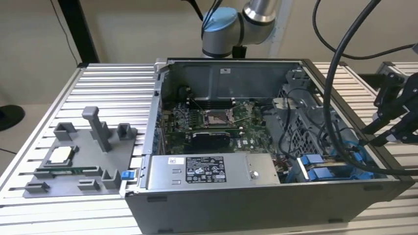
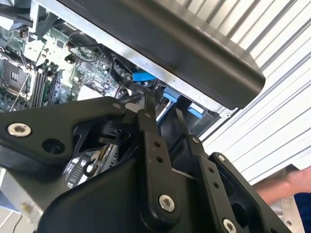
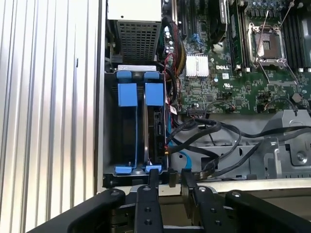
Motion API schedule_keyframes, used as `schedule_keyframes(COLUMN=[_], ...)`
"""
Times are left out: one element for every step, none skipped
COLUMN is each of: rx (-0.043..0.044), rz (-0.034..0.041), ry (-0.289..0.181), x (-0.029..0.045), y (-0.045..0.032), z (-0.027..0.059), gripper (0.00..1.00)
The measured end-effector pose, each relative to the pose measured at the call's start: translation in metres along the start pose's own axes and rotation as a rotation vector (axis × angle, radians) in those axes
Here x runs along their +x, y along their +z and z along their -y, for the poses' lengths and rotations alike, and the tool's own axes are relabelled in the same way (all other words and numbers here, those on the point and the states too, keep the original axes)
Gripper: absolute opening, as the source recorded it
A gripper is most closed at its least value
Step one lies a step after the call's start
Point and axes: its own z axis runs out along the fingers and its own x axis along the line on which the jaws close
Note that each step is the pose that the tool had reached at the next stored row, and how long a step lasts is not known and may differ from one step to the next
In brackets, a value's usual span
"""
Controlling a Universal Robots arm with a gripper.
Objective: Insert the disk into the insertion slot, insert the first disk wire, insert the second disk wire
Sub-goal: 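Insert the second disk wire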
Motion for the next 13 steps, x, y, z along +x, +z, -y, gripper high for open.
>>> schedule_keyframes(rx=[0.0,-0.0001,-0.0001,-0.0001,-0.0002,-0.0002,-0.0004,-0.0005,-0.0006,-0.0007,-0.0007,-0.0007,-0.0007], rz=[0.0,0.0004,0.0007,0.0012,0.0017,0.0029,0.005,0.0071,0.0086,0.0098,0.0107,0.0118,0.0129], ry=[0.0,0.0,0.0,0.0,0.0,0.0,-0.001,-0.001,-0.001,-0.002,-0.001,-0.001,-0.001], x=[0.0,0.0001,0.0002,0.0004,0.0005,0.0007,0.0008,0.0009,0.0009,0.0009,0.001,0.0011,0.0011], y=[0.0004,0.001,0.002,0.0036,0.005,0.0062,0.0072,0.0081,0.0085,0.0089,0.0094,0.0099,0.0104], z=[0.0004,0.0007,0.001,0.0014,0.0018,0.0022,0.0024,0.0027,0.0028,0.0029,0.003,0.0031,0.0032], gripper=[1.0,1.0,1.0,1.0,1.0,1.0,1.0,1.0,1.0,1.0,1.0,1.0,1.0])
